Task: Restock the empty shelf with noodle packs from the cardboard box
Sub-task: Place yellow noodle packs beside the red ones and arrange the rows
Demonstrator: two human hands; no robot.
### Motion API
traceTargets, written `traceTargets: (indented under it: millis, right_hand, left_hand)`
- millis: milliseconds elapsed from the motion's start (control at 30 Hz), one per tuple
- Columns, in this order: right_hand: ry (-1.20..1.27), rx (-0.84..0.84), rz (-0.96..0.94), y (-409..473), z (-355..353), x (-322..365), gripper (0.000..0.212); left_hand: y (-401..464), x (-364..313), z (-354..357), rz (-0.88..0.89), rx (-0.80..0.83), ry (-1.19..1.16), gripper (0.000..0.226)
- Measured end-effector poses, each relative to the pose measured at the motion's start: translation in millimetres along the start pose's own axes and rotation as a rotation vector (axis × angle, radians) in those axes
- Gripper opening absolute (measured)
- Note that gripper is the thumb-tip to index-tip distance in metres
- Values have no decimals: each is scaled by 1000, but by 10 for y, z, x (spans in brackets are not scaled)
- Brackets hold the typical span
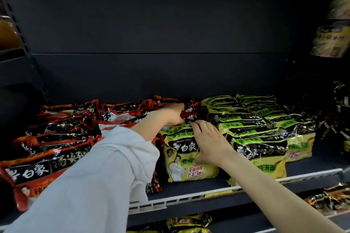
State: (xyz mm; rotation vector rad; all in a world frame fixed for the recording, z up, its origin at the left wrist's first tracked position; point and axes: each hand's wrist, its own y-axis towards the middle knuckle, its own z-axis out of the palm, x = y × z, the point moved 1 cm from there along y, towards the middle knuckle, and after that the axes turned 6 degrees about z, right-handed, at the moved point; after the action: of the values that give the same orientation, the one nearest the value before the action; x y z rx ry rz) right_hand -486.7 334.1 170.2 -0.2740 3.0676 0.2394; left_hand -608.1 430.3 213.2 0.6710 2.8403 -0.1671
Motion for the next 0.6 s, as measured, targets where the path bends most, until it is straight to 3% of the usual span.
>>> traceTargets:
  millis: [233, 433, 600]
  right_hand:
    - [3, 4, -13, -1, 1, 9, 116]
    - [18, -10, -2, -4, 15, 3, 115]
    - [25, -11, 30, -46, 19, -20, 119]
  left_hand:
    - [135, -121, 97, -45, -69, -3, 63]
    - [99, -75, 94, -43, -230, -159, 32]
    - [-32, 42, 79, -170, -413, -466, 31]
